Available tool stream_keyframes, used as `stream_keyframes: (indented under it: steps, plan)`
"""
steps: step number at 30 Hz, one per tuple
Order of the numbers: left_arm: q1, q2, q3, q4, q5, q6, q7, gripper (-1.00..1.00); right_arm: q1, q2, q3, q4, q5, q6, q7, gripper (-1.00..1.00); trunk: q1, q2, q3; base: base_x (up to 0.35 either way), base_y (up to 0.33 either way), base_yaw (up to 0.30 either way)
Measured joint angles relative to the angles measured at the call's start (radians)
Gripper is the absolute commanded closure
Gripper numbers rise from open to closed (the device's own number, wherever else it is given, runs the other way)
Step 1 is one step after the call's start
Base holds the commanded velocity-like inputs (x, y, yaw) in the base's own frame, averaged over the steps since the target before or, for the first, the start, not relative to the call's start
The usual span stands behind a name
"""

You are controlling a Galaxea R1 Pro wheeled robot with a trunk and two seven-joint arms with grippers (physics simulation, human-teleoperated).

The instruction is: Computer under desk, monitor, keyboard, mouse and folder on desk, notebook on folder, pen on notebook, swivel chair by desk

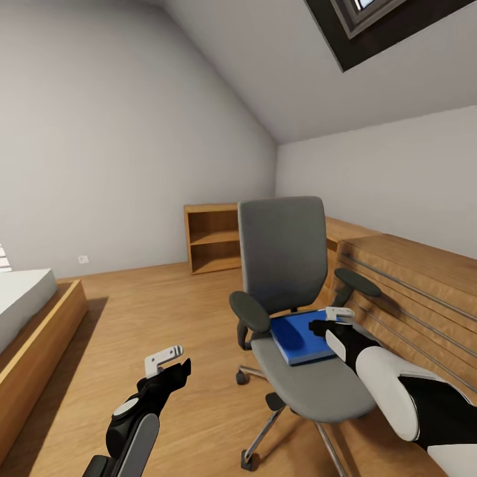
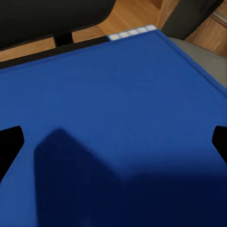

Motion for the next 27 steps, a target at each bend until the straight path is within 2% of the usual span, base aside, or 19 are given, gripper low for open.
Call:
stream_keyframes:
  steps: [27]
  plan:
    - [0.000,0.000,0.000,0.001,0.000,0.000,0.000,-1.00,0.000,-0.001,-0.001,-0.003,-0.001,0.002,0.000,-1.00,0.000,0.000,0.000,0.003,0.000,0.000]
